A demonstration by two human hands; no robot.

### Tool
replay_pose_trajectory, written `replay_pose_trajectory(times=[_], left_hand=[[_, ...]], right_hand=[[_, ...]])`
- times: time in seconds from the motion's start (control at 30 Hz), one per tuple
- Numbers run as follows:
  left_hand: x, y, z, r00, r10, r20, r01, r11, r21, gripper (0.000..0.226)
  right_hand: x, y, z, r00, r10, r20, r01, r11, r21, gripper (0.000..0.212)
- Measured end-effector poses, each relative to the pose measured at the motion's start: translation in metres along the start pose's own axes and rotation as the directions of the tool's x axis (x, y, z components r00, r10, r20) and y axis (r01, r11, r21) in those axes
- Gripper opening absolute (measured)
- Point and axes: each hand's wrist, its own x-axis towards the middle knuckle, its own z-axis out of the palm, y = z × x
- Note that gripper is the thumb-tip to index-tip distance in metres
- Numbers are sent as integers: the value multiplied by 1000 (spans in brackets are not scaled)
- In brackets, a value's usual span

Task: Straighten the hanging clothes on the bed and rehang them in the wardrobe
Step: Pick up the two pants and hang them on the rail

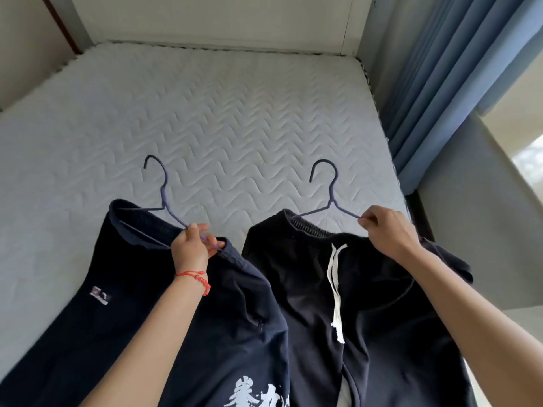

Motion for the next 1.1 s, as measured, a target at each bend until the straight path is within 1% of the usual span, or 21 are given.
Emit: replay_pose_trajectory(times=[0.07, 0.13, 0.23, 0.3, 0.37, 0.47, 0.6, 0.67, 0.73, 0.87, 0.93, 1.0, 1.1], left_hand=[[-19, 27, -11, 999, 47, -19, -47, 999, 21, 33], [-40, 50, -24, 993, 109, -41, -108, 994, 34, 31], [-77, 84, -49, 970, 221, -100, -215, 975, 63, 23], [-105, 107, -69, 957, 259, -128, -252, 966, 64, 23], [-134, 129, -90, 949, 284, -139, -280, 959, 50, 27], [-177, 158, -128, 937, 312, -160, -312, 950, 27, 29], [-227, 190, -190, 917, 350, -191, -354, 935, 15, 33], [-249, 200, -225, 907, 365, -208, -369, 929, 21, 31], [-269, 209, -260, 899, 371, -234, -377, 926, 21, 30], [-300, 225, -330, 865, 383, -323, -395, 918, 31, 32], [-313, 233, -366, 847, 389, -362, -414, 910, 10, 32], [-323, 241, -405, 835, 385, -394, -428, 903, -25, 32], [-333, 252, -468, 818, 385, -427, -448, 892, -53, 31]], right_hand=[[-13, -17, -29, 999, -18, 42, 15, 998, 58, 10], [-27, -33, -59, 990, -75, 123, 56, 987, 152, 11], [-56, -59, -98, 938, -178, 297, 91, 955, 283, 16], [-79, -78, -115, 906, -222, 360, 74, 921, 383, 18], [-104, -99, -128, 906, -252, 341, 68, 880, 470, 24], [-140, -136, -143, 911, -274, 309, 62, 830, 554, 30], [-188, -192, -160, 885, -311, 345, -3, 740, 673, 26], [-215, -222, -164, 857, -343, 384, -52, 685, 726, 25], [-244, -252, -166, 810, -394, 434, -89, 649, 755, 27], [-298, -311, -160, 742, -480, 467, -83, 626, 776, 22], [-324, -341, -152, 710, -504, 492, -128, 594, 794, 22], [-350, -370, -141, 691, -517, 505, -164, 568, 806, 26], [-390, -419, -121, 664, -554, 502, -149, 560, 815, 27]])
